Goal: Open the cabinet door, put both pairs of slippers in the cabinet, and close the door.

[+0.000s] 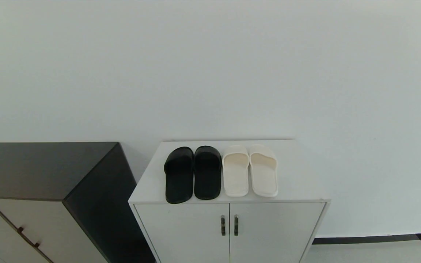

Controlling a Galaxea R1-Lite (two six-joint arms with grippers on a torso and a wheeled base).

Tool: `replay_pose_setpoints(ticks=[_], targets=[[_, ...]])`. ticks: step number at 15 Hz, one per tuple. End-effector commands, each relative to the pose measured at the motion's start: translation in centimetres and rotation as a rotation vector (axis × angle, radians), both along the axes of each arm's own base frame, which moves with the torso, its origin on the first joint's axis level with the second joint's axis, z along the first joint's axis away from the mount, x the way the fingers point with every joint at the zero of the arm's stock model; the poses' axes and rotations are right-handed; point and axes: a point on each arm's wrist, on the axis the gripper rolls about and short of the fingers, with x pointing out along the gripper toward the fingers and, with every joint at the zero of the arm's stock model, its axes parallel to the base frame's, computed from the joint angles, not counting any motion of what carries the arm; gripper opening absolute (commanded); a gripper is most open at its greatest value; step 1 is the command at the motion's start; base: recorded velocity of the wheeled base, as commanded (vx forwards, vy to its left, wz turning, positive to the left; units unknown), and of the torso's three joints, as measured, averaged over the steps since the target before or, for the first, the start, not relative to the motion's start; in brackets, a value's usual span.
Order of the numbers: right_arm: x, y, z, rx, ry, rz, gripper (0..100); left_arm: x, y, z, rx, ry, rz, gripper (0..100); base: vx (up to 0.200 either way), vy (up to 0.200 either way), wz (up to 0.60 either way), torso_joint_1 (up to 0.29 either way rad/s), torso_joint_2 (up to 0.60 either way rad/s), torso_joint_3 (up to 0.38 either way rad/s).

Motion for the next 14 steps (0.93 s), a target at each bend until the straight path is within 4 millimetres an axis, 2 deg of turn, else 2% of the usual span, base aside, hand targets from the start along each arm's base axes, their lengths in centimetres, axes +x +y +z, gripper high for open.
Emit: replay_pose_setpoints(ticks=[1,3,4,5,7,9,11,14], targets=[[0.1,0.0,0.1,-0.005,0.018,-0.002,100,0.0,0.0,0.0,0.001,0.001,-0.001,0,0.0,0.0,0.0,0.0,0.0,0.0],[0.1,0.0,9.5,0.207,-0.118,0.017,100,0.0,0.0,0.0,0.002,0.003,-0.001,0,0.0,0.0,0.0,0.0,0.0,0.0],[1.0,0.1,10.3,0.194,-0.056,0.038,100,0.0,0.0,0.0,0.002,0.003,-0.001,0,0.0,0.0,0.0,0.0,0.0,0.0],[3.0,0.2,9.7,0.109,0.09,0.107,100,0.0,0.0,0.0,0.001,0.001,-0.001,0,0.0,0.0,0.0,0.0,0.0,0.0],[4.9,0.5,8.4,0.094,0.23,0.206,100,0.0,0.0,0.0,-0.001,0.001,-0.001,0,0.0,0.0,0.0,0.0,0.0,0.0],[6.2,0.8,8.5,0.09,0.288,0.255,100,0.0,0.0,0.0,0.001,0.001,-0.001,0,0.0,0.0,0.0,0.0,0.0,0.0],[9.1,1.5,9.2,0.08,0.351,0.316,100,0.0,0.0,0.0,0.002,0.001,-0.001,0,0.0,0.0,0.0,0.0,0.0,0.0],[12.6,4.0,9.6,0.03,0.392,0.396,100,0.0,0.0,0.0,0.002,0.001,-0.001,0,0.0,0.0,0.0,0.0,0.0,0.0]])
